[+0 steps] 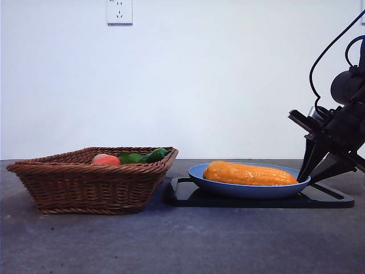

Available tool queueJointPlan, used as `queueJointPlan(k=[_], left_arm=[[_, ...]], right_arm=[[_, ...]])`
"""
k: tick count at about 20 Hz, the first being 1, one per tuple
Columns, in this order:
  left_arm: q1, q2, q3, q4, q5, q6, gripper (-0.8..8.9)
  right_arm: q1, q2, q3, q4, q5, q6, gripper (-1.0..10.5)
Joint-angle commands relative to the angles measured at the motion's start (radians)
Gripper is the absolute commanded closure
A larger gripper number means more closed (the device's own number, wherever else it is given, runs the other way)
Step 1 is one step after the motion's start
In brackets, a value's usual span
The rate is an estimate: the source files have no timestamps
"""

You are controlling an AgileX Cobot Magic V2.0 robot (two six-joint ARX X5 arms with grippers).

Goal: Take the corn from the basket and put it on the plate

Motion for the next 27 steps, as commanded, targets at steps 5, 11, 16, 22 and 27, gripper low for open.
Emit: queueJointPlan(k=[5, 11, 16, 22, 27], left_arm=[[-0.006, 0.006, 0.023, 0.010, -0.001, -0.001, 4.48], [-0.006, 0.006, 0.023, 0.011, -0.001, -0.001, 4.48], [-0.004, 0.006, 0.023, 0.008, -0.002, 0.002, 4.49], [0.032, 0.006, 0.023, -0.021, -0.002, 0.002, 4.51], [0.073, 0.006, 0.023, -0.088, -0.002, 0.003, 5.21]], right_arm=[[0.000, 0.002, 0.019, -0.029, -0.007, -0.050, 7.3], [-0.041, -0.198, 0.019, -0.114, 0.060, -0.094, 7.3], [-0.042, -0.459, 0.019, -0.253, 0.080, -0.187, 7.3], [0.125, -0.758, 0.015, -0.495, 0.203, -0.270, 7.4], [0.288, -0.917, -0.022, -0.575, 0.270, -0.252, 7.6]])
